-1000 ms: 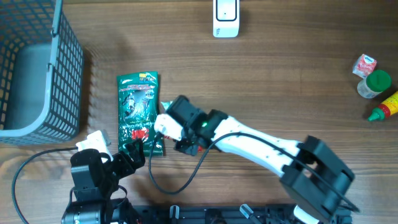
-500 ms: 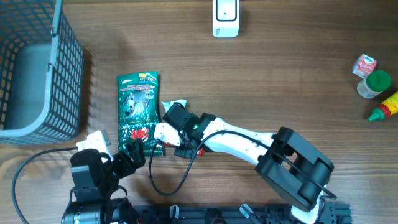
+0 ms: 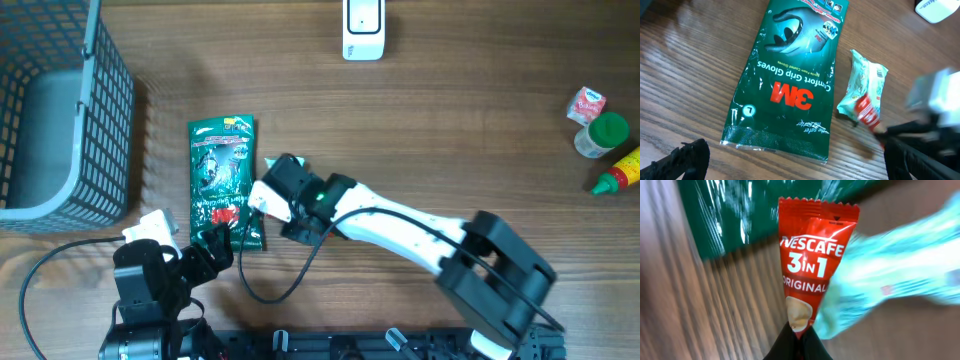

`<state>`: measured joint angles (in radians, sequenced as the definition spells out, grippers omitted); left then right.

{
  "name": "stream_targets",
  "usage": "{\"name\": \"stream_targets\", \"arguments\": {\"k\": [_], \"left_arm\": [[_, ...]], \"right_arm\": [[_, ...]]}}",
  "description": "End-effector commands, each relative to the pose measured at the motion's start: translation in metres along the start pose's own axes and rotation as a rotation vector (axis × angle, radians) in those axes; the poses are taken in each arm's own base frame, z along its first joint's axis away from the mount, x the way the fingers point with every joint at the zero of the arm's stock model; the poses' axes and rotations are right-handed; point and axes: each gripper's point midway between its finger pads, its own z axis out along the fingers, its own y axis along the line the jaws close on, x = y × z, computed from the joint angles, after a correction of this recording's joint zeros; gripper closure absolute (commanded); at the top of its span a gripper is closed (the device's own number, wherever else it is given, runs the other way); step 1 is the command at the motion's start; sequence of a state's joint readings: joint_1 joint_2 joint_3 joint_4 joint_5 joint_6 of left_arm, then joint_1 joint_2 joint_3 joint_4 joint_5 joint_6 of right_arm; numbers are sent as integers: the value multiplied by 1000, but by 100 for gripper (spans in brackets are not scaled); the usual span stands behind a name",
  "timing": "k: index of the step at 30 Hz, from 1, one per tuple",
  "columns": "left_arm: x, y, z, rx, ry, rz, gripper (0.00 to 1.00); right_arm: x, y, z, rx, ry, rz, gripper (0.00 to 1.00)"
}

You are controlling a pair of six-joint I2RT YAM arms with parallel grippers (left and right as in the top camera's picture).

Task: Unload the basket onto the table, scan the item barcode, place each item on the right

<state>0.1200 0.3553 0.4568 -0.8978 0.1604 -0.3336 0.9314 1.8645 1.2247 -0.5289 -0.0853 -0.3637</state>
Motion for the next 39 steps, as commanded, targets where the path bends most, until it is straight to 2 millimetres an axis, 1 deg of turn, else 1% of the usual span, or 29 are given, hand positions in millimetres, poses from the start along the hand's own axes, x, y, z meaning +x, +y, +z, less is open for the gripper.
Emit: {"name": "stream_targets", "arguments": {"k": [1, 3, 6, 8, 9, 13, 16, 17, 18, 19, 20, 22, 24, 27, 28, 29, 30, 32, 33, 34, 35, 36, 39], "left_arm": [[0, 3, 1, -12, -7, 8, 0], [0, 3, 1, -12, -7, 8, 0], [0, 3, 1, -13, -7, 8, 0], [0, 3, 1, -12, -7, 8, 0], [0, 3, 1, -13, -7, 8, 0], [0, 3, 1, -12, -7, 8, 0], [0, 3, 1, -12, -7, 8, 0], [0, 3, 1, -12, -7, 8, 0], [0, 3, 1, -12, -7, 8, 0], [0, 3, 1, -13, -7, 8, 0], [0, 3, 1, -12, -7, 8, 0], [0, 3, 1, -12, -7, 8, 0], [0, 3, 1, -13, -7, 8, 0], [0, 3, 1, -12, -7, 8, 0], [0, 3, 1, -13, -7, 8, 0], [0, 3, 1, -12, -7, 8, 0], [0, 3, 1, -12, -7, 8, 0], [0, 3, 1, -12, -7, 8, 0], [0, 3, 1, -12, -7, 8, 0], [0, 3, 1, -12, -7, 8, 0], [0, 3, 1, -12, -7, 8, 0], [0, 3, 1, -12, -7, 8, 0], [0, 3, 1, -12, -7, 8, 0]], "right_arm": [[-8, -17, -4, 27, -36, 22, 96], [-1, -25, 6, 29, -19, 45, 96], [7, -45, 14, 48, -18, 118, 96], [14, -51, 19, 26, -11, 151, 96], [17, -51, 21, 8, -9, 158, 96], [22, -35, 24, -103, -5, 137, 96], [25, -37, 24, -85, 10, 117, 94], [28, -42, 24, -58, 22, 117, 87], [31, -47, 24, -26, 39, 117, 71], [35, -53, 24, 10, 57, 116, 56], [39, -60, 24, 53, 78, 116, 50], [45, -73, 21, 129, 113, 118, 46], [45, -79, 16, 166, 118, 137, 43], [30, -84, -1, 194, 60, 206, 42], [26, -85, -7, 201, 42, 218, 40], [19, -86, -17, 212, 14, 224, 30], [15, -87, -24, 219, -4, 233, 25], [6, -88, -39, 225, -47, 257, 19], [4, -88, -44, 228, -60, 267, 18], [3, -87, -50, 230, -67, 270, 14], [3, -87, -51, 231, -68, 284, 2], [4, -87, -51, 233, -67, 307, 0], [11, -84, -49, 225, -52, 434, 0]]}}
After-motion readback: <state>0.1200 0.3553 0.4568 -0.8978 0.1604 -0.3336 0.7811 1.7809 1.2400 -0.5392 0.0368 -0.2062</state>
